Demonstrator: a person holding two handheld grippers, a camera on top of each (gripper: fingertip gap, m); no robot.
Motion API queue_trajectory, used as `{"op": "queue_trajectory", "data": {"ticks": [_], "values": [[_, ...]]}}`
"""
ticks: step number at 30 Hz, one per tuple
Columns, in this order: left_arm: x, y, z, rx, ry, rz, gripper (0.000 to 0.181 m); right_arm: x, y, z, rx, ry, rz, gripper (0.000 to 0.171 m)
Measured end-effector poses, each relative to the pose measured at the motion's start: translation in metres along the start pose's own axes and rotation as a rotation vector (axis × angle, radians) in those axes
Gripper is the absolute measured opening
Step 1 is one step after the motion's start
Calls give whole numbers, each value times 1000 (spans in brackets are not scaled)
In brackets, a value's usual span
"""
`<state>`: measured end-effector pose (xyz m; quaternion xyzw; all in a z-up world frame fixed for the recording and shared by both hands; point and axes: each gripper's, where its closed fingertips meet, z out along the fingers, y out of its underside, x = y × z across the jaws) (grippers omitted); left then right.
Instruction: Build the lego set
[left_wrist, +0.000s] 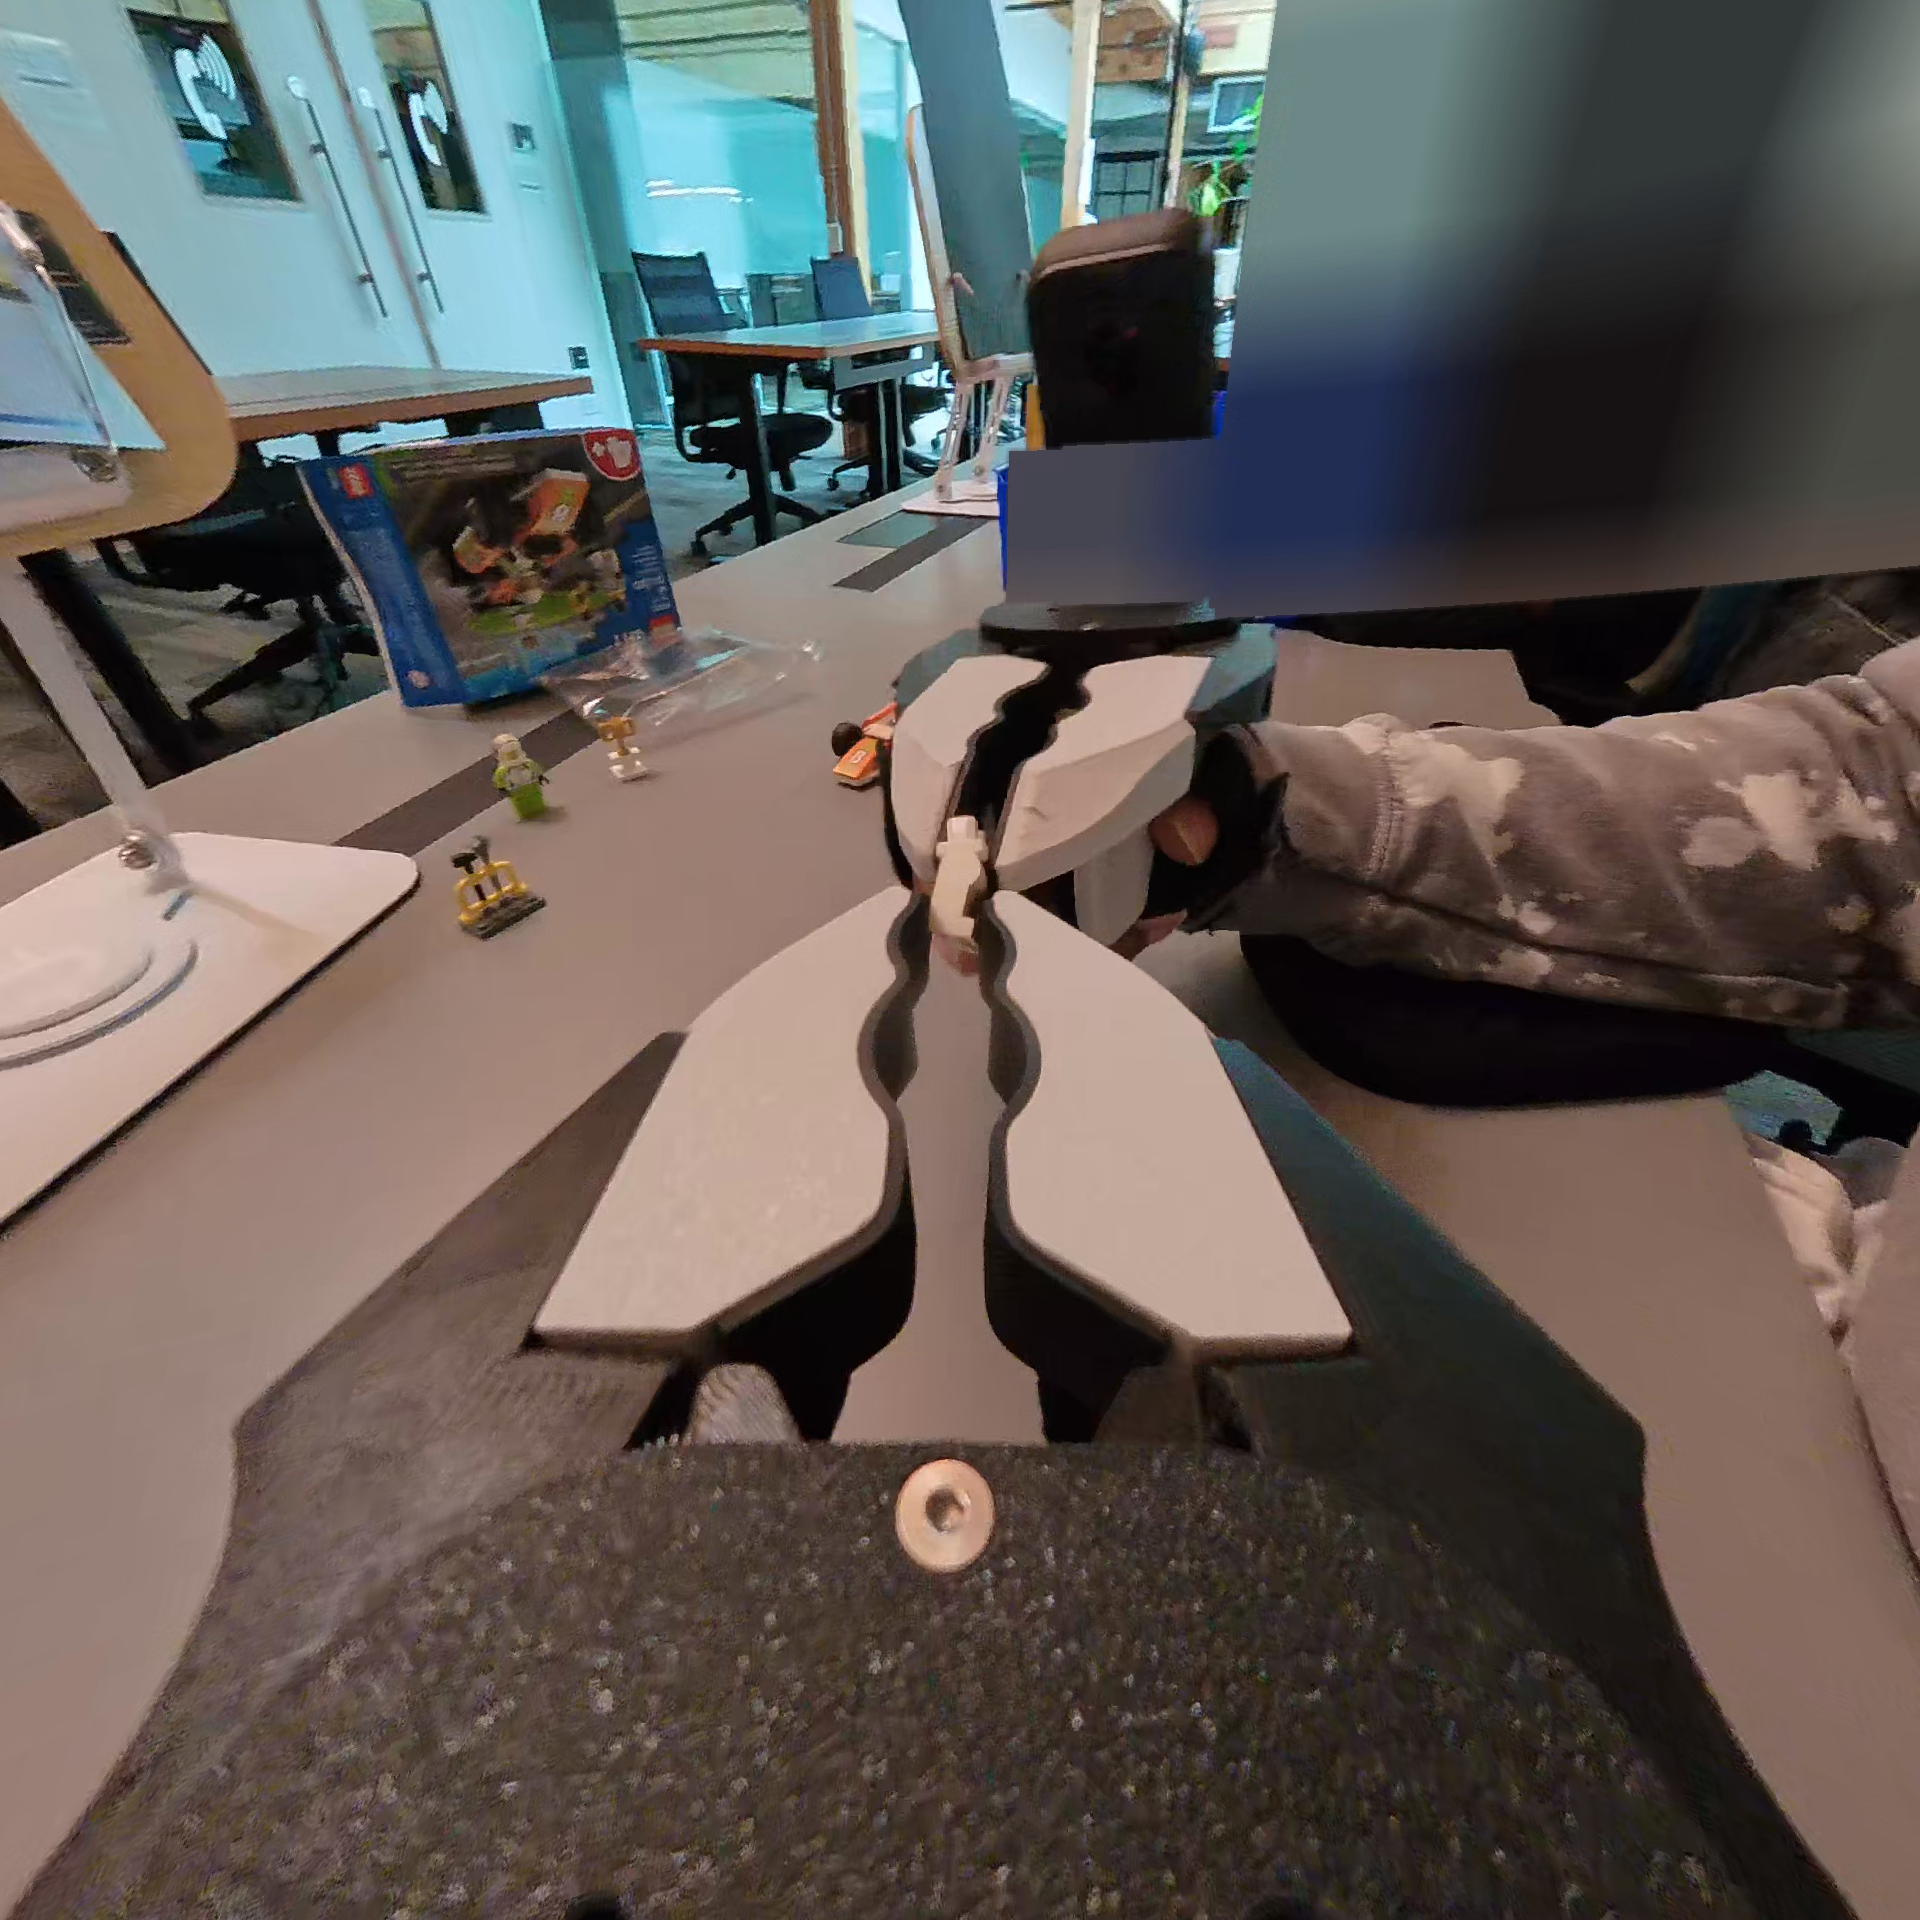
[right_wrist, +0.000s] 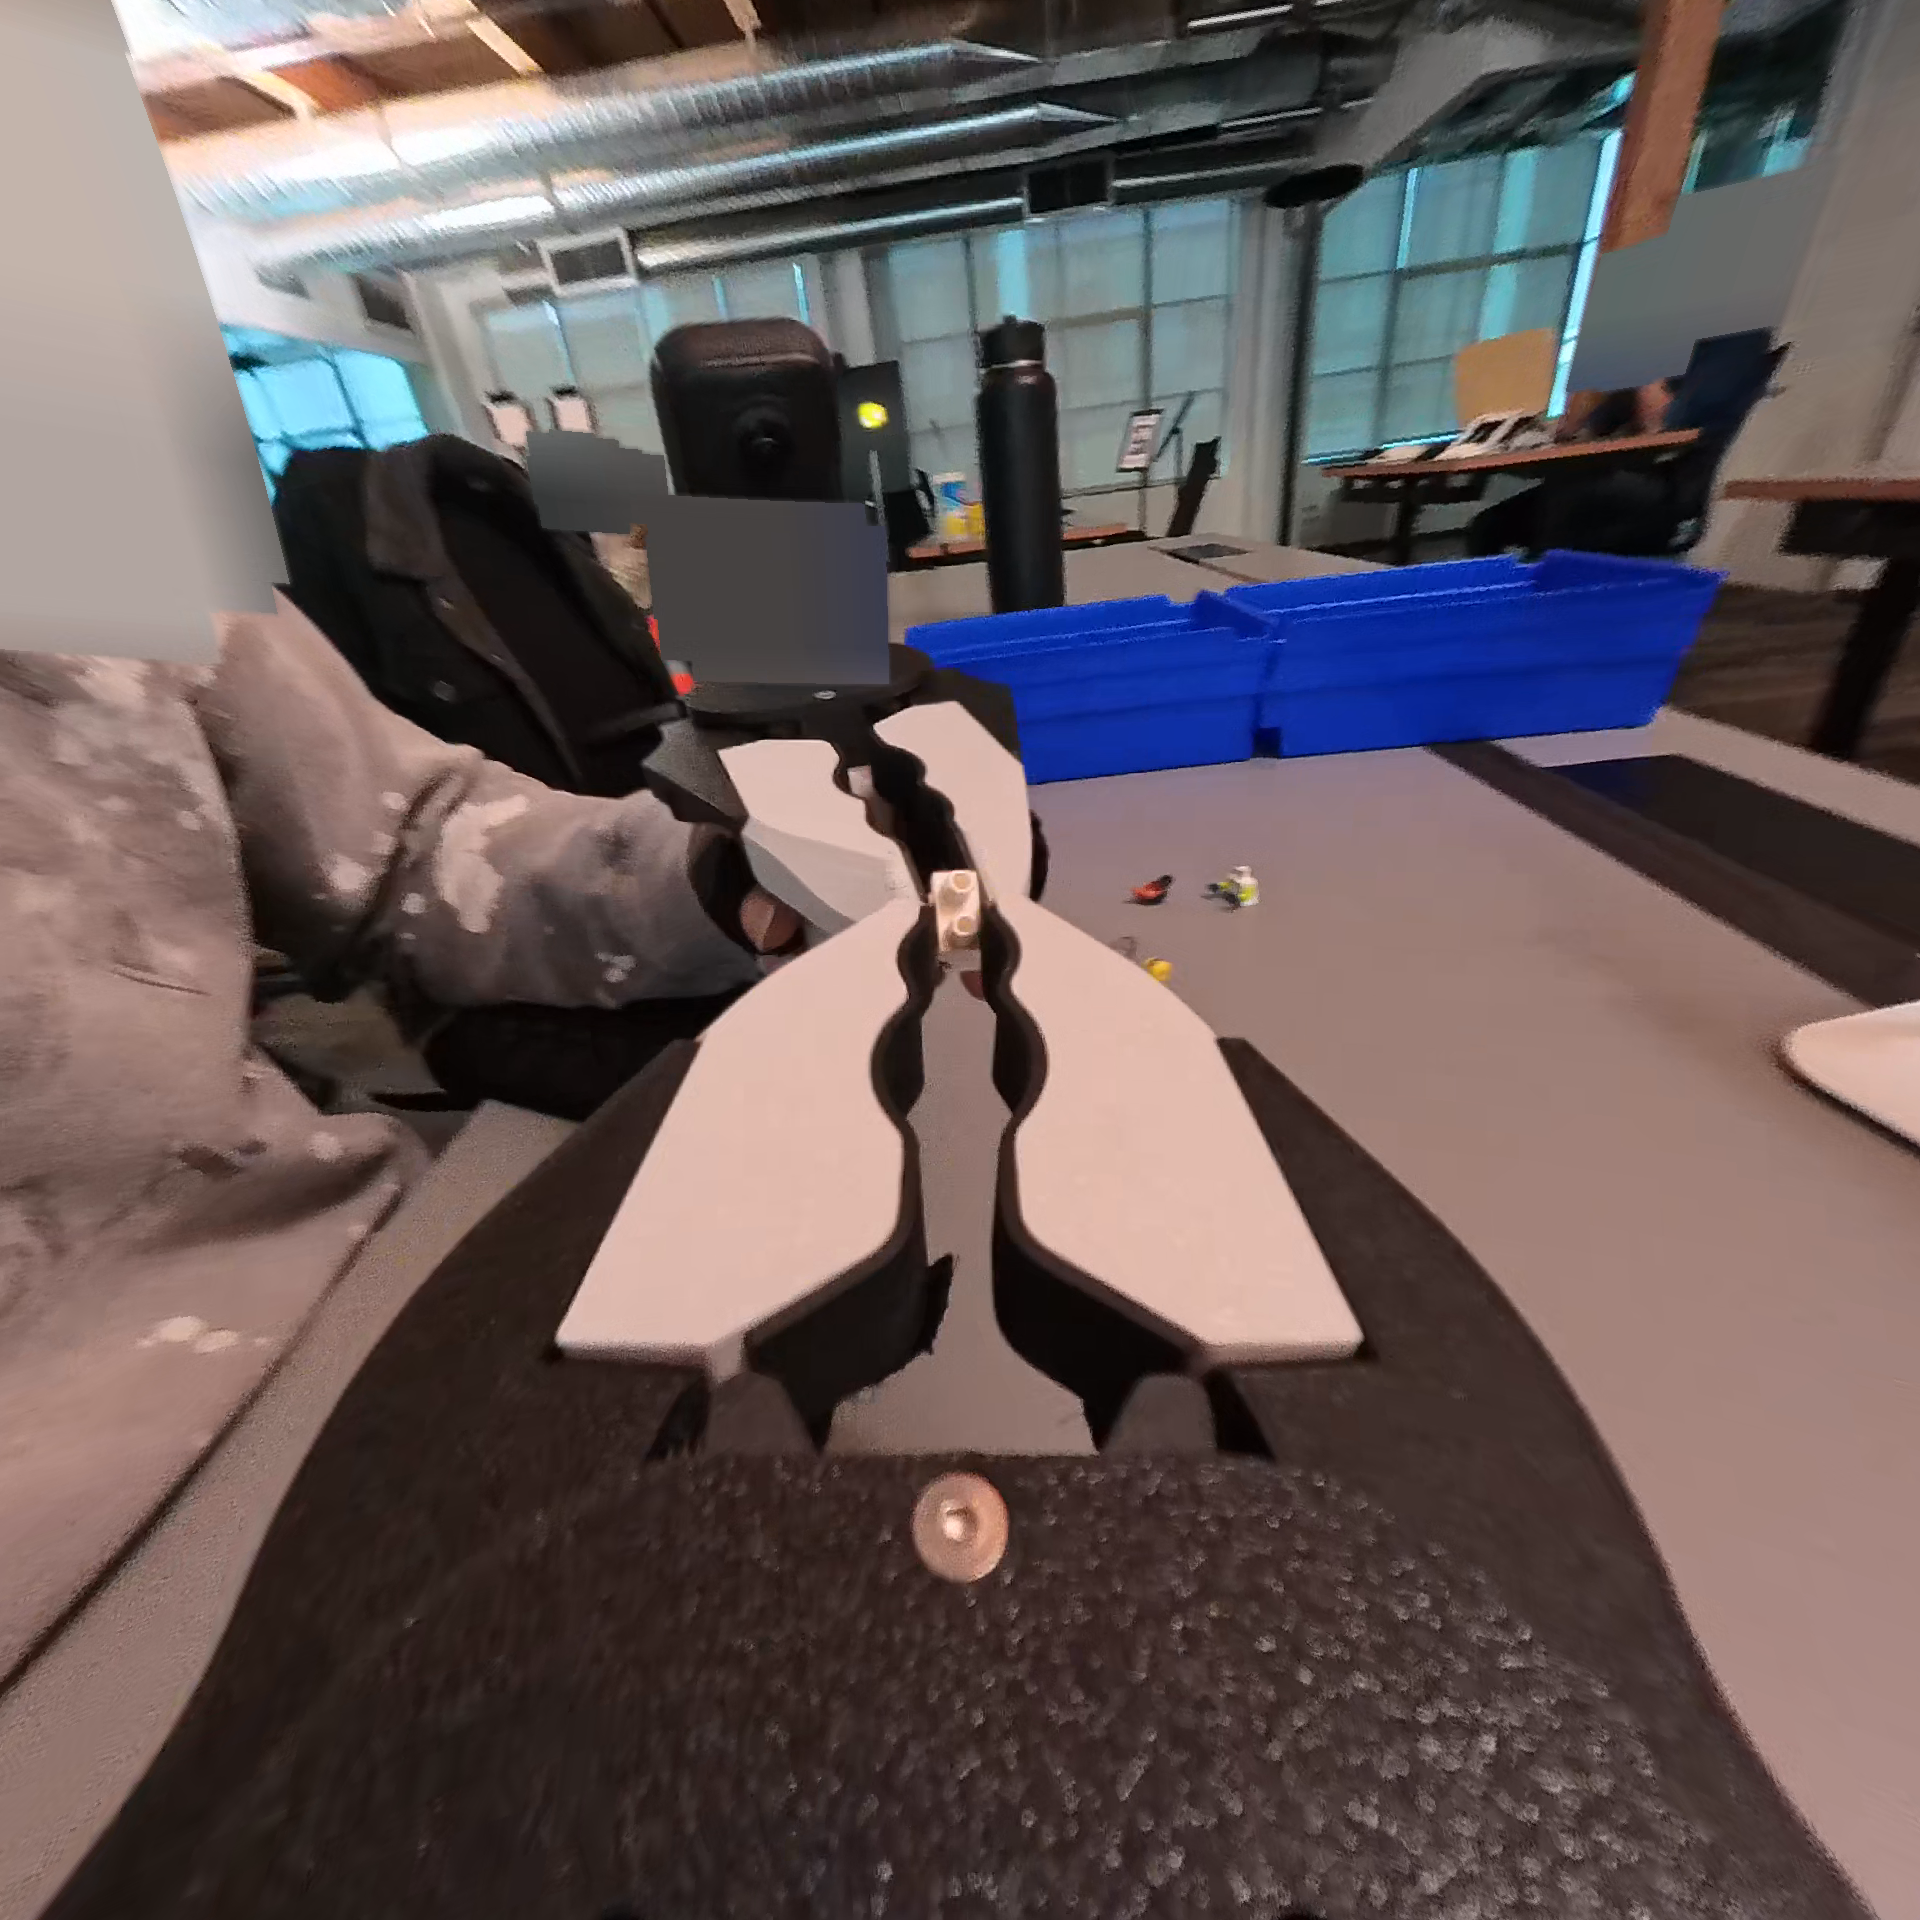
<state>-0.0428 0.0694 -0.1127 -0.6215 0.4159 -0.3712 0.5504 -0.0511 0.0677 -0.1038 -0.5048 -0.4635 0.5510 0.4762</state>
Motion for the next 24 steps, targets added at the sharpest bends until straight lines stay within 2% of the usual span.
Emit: {"op": "queue_trajectory", "data": {"ticks": [4, 7, 10, 12, 17, 24], "values": [[-8, -1, 0, -2, -42, -81, 9, 6, -2, 1, -22, 109, -166, 8], [-8, -1, 0, 13, -4, -211, 9, 6, -4, 1, -50, 172, -334, 8], [-5, -2, 0, 34, 47, -297, 9, 3, -6, 1, -68, 188, -413, 8], [-3, -2, 0, 40, 75, -327, 9, 1, -5, 0, -70, 174, -382, 8], [5, 2, -1, 14, 118, -216, 9, -8, -3, 1, -46, 41, -146, 10], [12, 4, 0, 1, 139, -165, 8, -14, -1, 1, -46, -25, -73, 8]]}}
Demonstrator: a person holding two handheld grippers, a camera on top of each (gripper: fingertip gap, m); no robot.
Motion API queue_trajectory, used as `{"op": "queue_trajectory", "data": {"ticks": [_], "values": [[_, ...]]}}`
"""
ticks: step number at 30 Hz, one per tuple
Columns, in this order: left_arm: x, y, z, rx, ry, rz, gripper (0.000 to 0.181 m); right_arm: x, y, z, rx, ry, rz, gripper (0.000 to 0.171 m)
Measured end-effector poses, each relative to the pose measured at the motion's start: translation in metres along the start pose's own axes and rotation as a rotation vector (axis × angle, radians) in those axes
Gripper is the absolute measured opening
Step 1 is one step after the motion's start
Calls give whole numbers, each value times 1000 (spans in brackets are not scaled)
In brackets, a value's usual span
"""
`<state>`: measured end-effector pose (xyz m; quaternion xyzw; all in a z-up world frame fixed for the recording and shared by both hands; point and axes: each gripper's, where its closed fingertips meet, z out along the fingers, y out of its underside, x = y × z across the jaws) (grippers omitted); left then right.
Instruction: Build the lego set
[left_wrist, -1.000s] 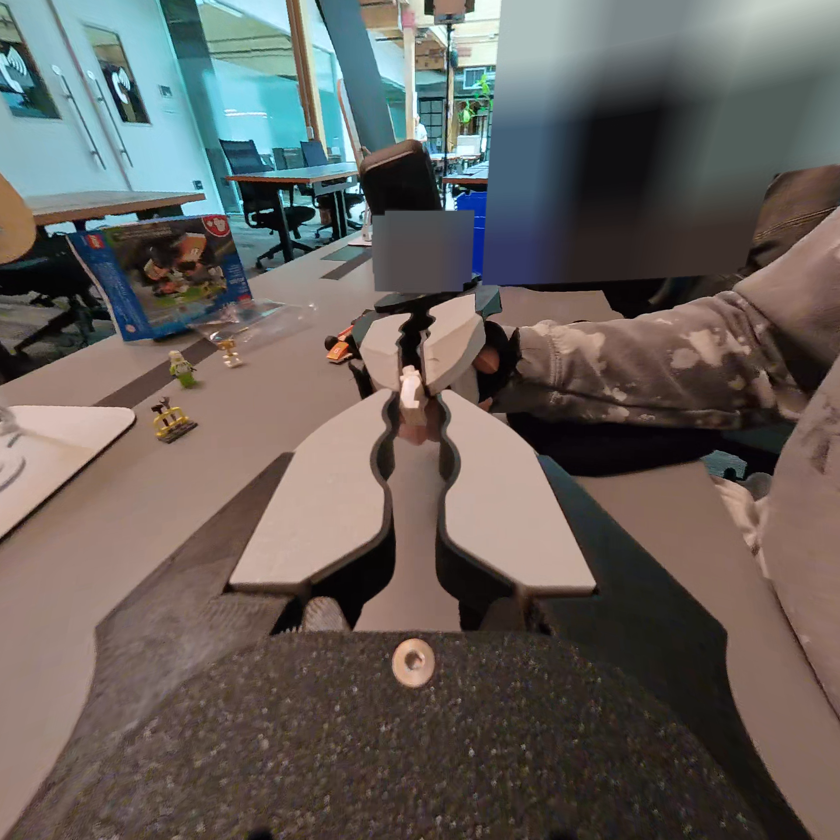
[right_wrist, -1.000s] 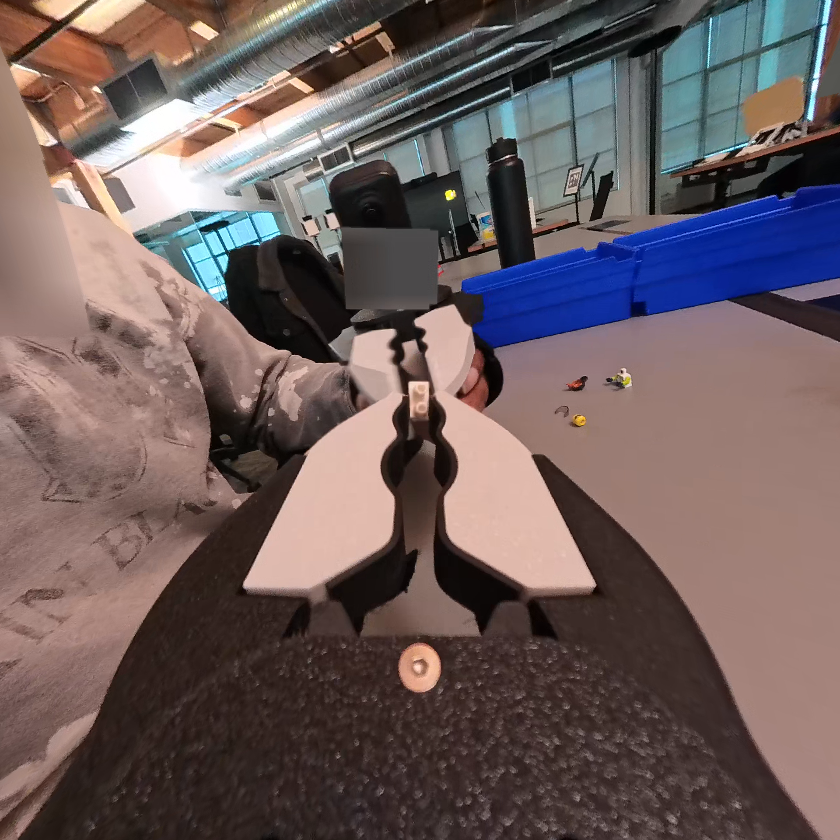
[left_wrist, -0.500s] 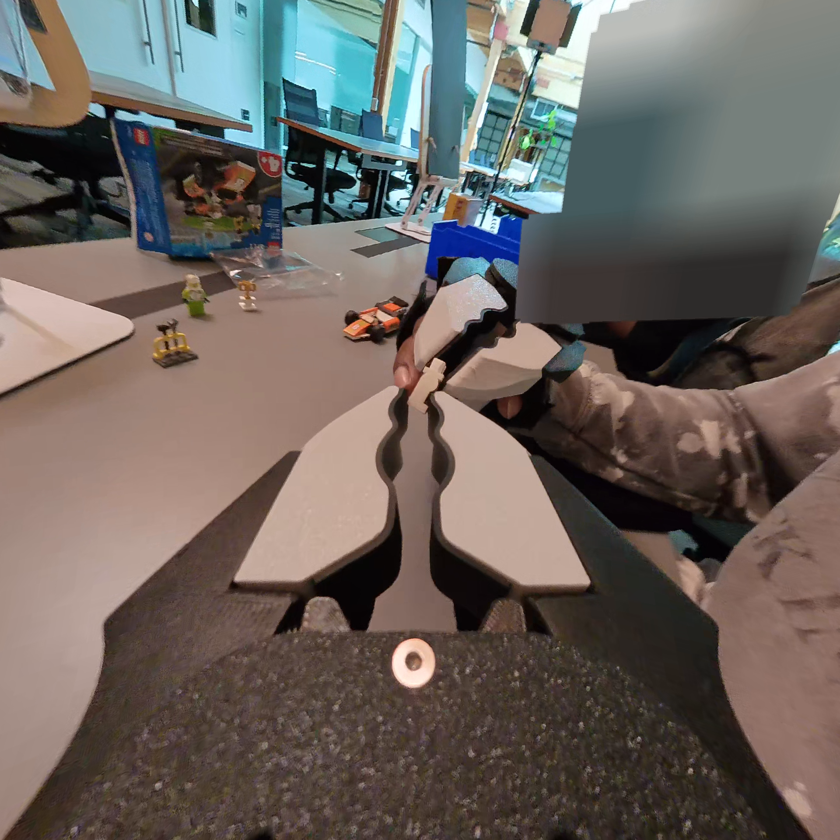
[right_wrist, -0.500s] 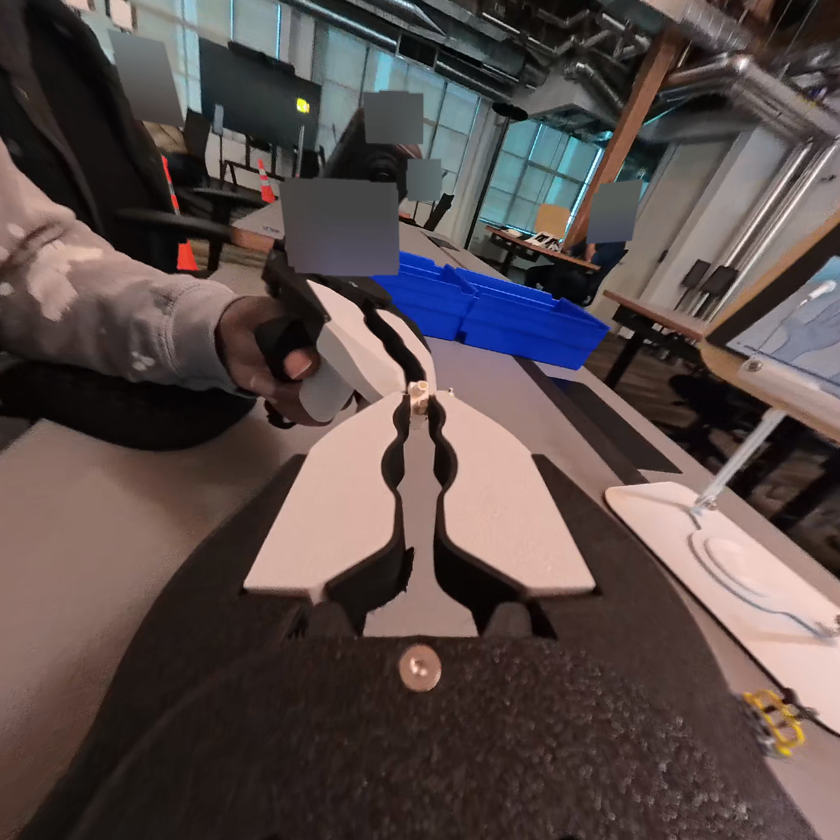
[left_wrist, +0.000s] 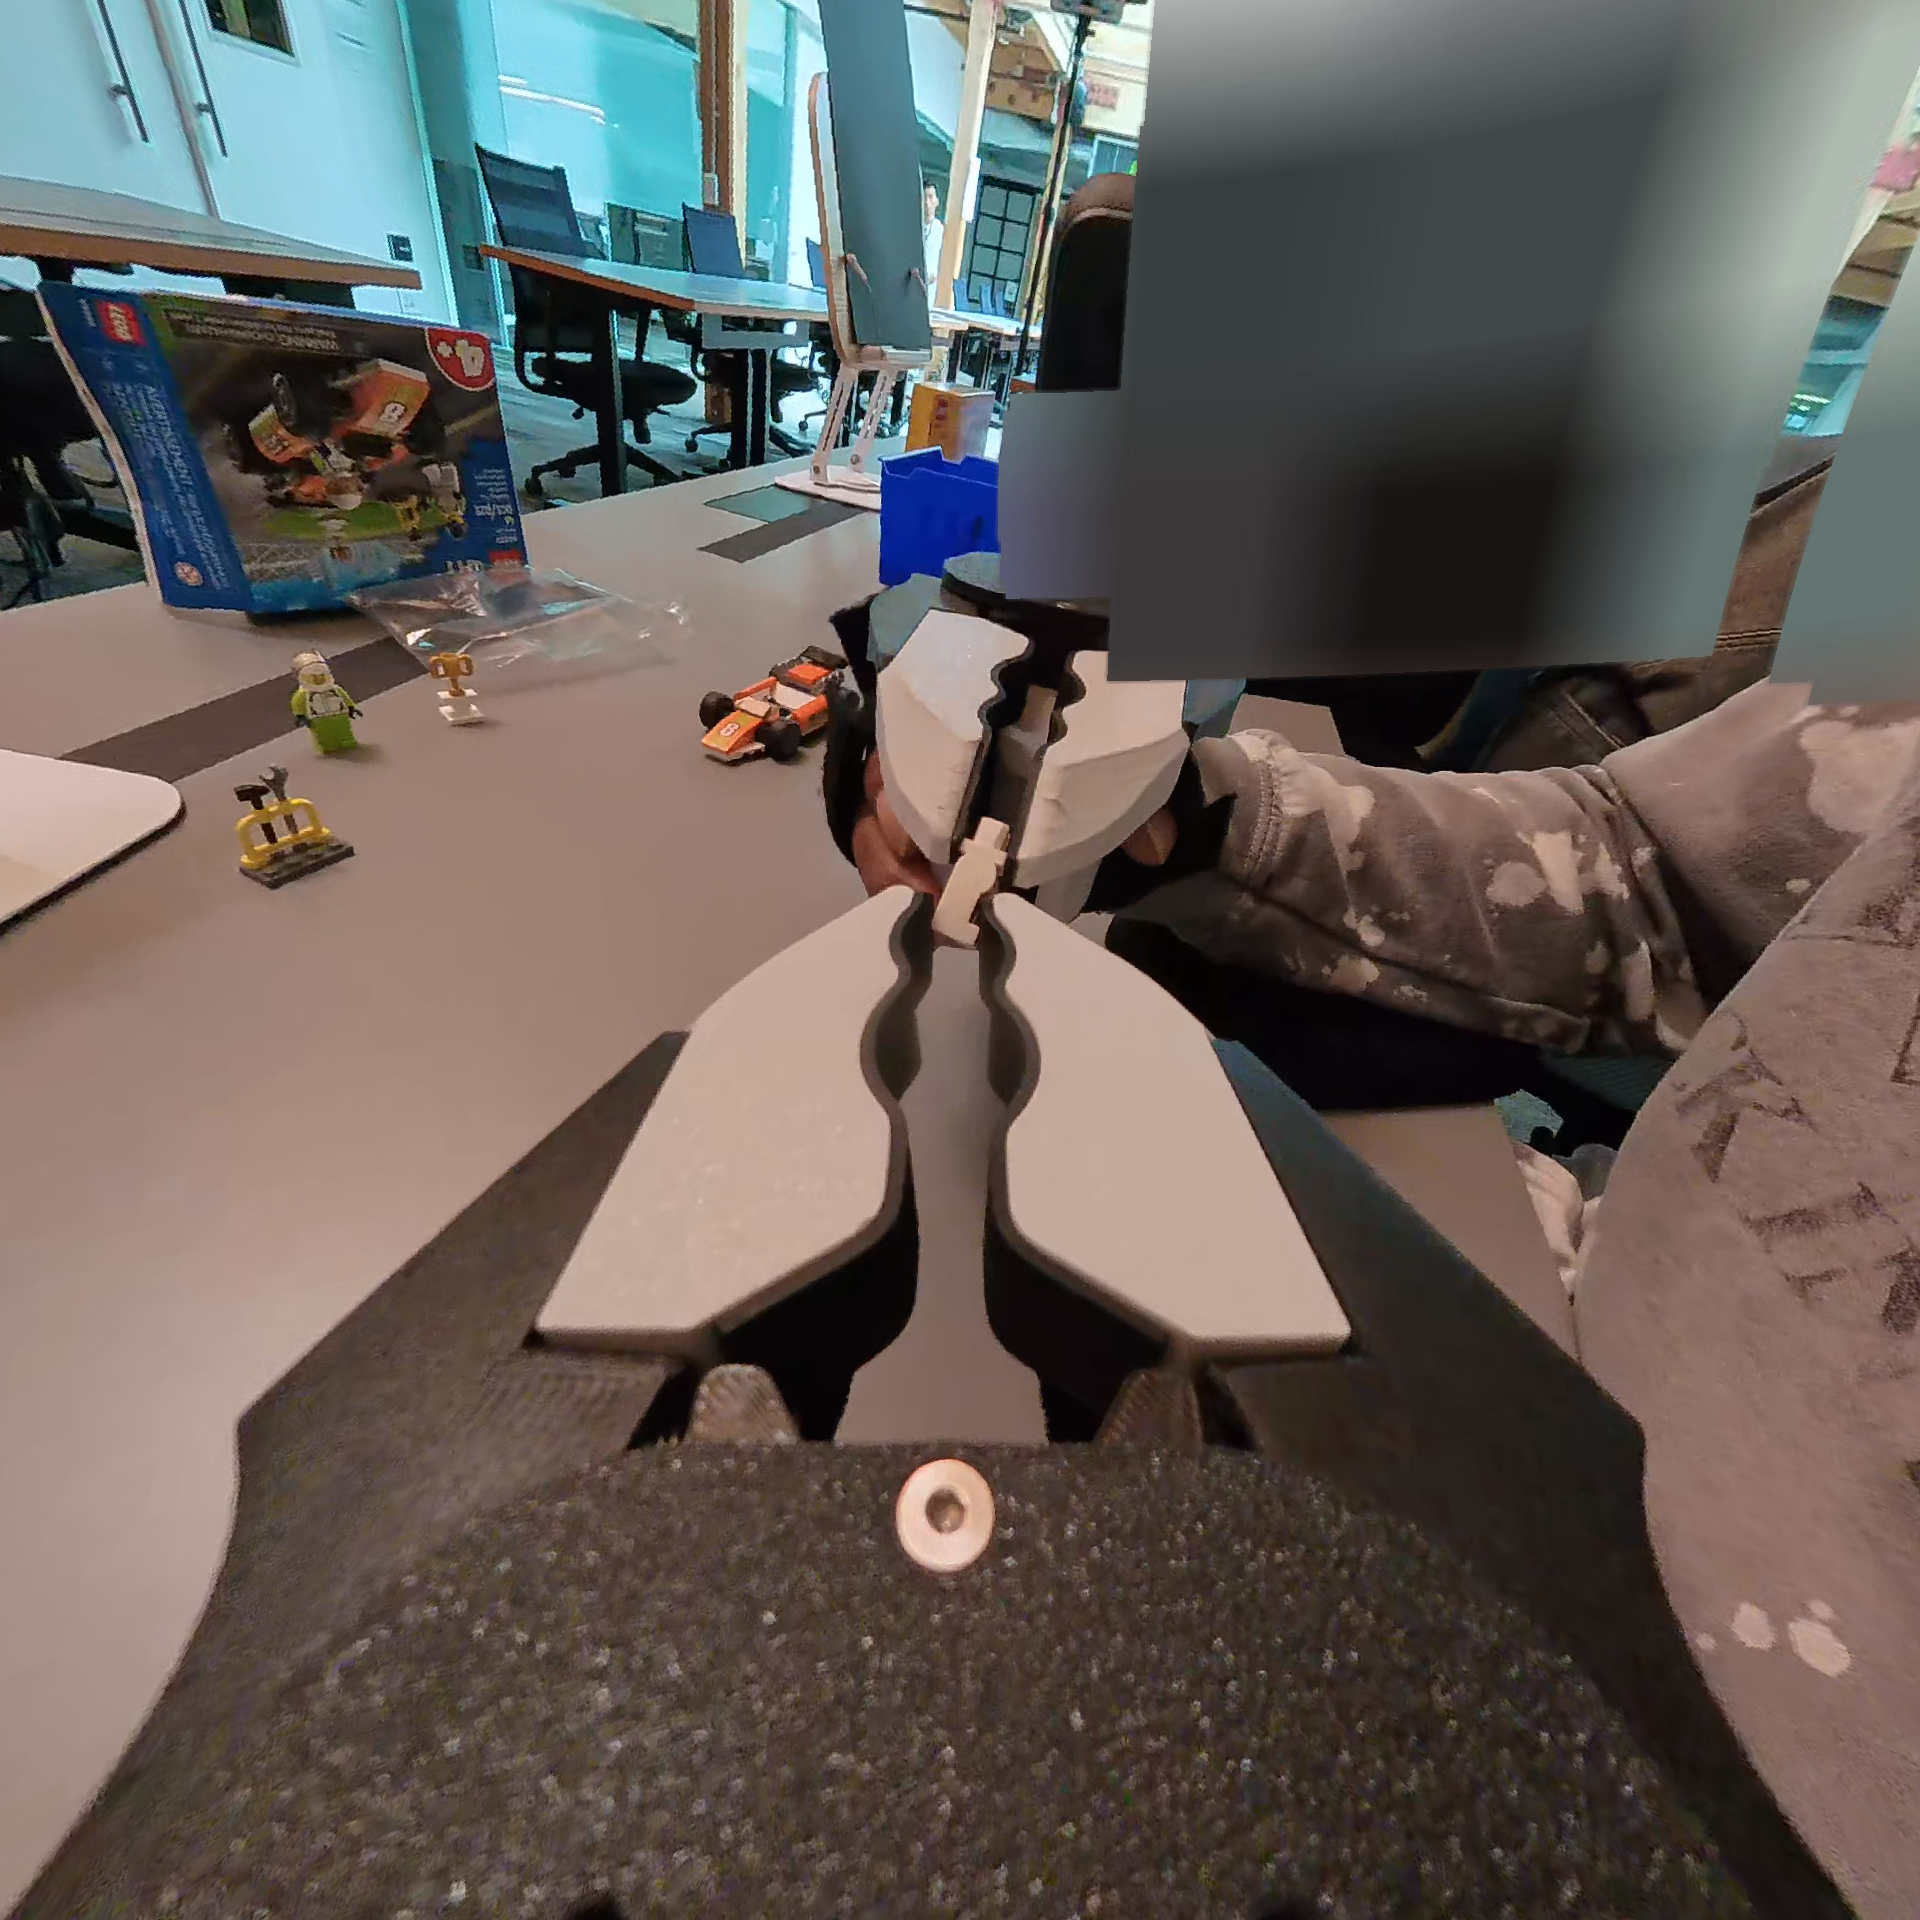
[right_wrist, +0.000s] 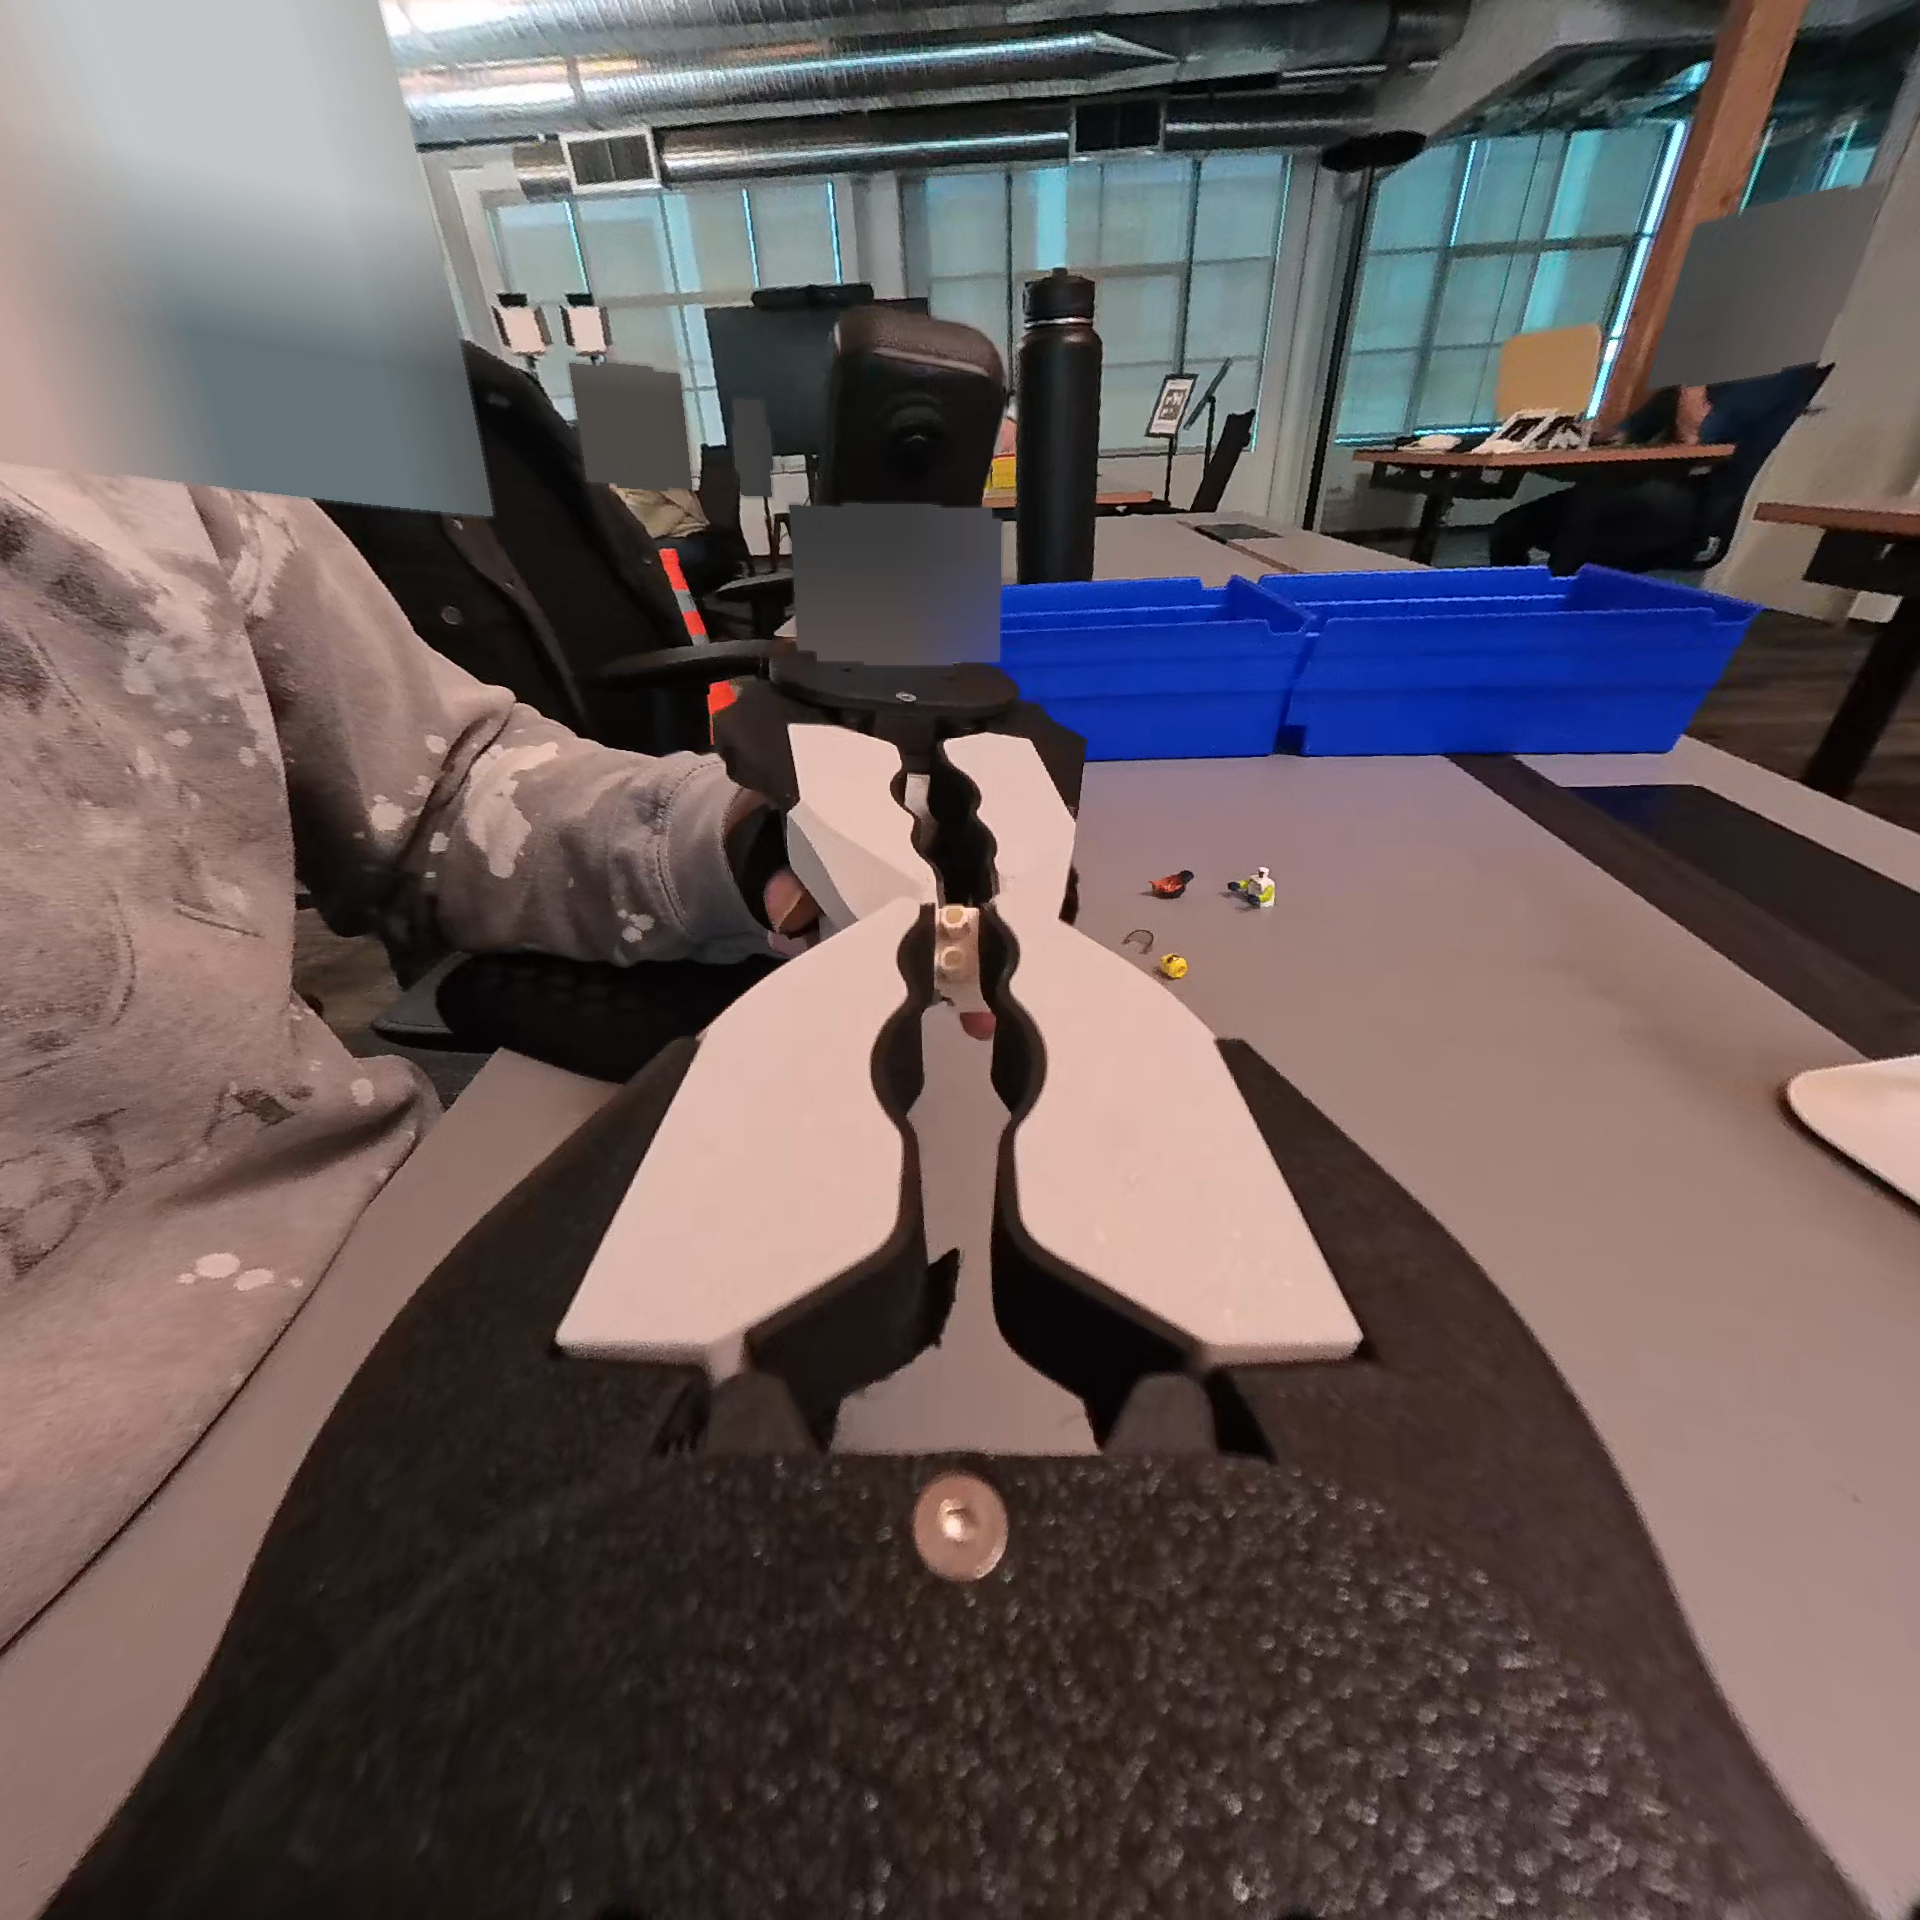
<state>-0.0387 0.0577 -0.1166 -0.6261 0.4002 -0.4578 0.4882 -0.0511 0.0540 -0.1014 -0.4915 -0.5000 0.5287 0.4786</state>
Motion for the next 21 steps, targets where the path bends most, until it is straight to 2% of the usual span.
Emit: {"op": "queue_trajectory", "data": {"ticks": [5, 9, 13, 18, 21], "values": [[5, 0, 1, 13, 19, 53, 13, -5, 1, 1, -18, -38, 30, 7], [5, 4, 2, -20, 14, 58, 9, -4, 3, 1, -30, -41, 51, 7], [-2, 3, 3, 10, -5, -50, 9, 4, 3, 1, -48, 44, -55, 7], [0, -2, 4, 67, 45, -185, 9, 5, -2, 1, -36, 97, -196, 7], [1, -4, 4, 95, 81, -231, 9, 4, -4, 1, -29, 103, -185, 7]]}}
